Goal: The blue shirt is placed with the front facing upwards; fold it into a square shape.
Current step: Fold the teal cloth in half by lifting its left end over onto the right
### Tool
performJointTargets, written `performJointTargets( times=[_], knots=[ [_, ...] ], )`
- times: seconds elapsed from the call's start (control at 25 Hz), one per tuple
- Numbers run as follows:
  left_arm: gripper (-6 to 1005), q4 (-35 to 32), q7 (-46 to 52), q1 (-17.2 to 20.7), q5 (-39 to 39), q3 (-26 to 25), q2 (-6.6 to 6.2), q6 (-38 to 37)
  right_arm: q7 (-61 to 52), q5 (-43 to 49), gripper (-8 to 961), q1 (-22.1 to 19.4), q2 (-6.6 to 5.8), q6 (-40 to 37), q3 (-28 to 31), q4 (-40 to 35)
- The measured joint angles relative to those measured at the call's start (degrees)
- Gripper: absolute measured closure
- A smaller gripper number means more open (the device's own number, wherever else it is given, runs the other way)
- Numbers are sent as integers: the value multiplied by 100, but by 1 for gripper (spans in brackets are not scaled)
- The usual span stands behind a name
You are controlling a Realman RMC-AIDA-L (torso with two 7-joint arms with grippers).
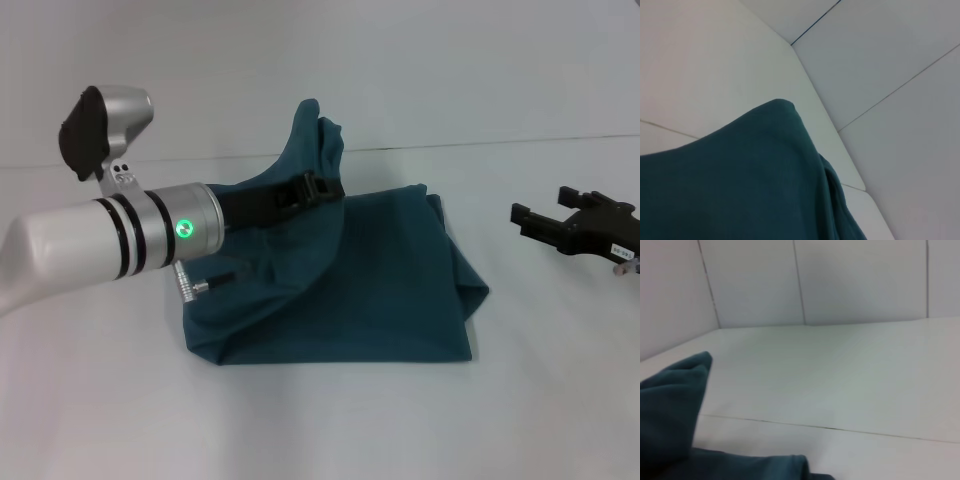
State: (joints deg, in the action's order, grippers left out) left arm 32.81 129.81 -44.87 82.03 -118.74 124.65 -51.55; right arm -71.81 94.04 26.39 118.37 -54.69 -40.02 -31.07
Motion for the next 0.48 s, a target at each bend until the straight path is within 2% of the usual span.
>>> performJointTargets(
  times=[0.48],
  knots=[
    [937,-75,-6,-34,756,886,-3,280,51,24,70,8,-36,185,138,-5]
  ],
)
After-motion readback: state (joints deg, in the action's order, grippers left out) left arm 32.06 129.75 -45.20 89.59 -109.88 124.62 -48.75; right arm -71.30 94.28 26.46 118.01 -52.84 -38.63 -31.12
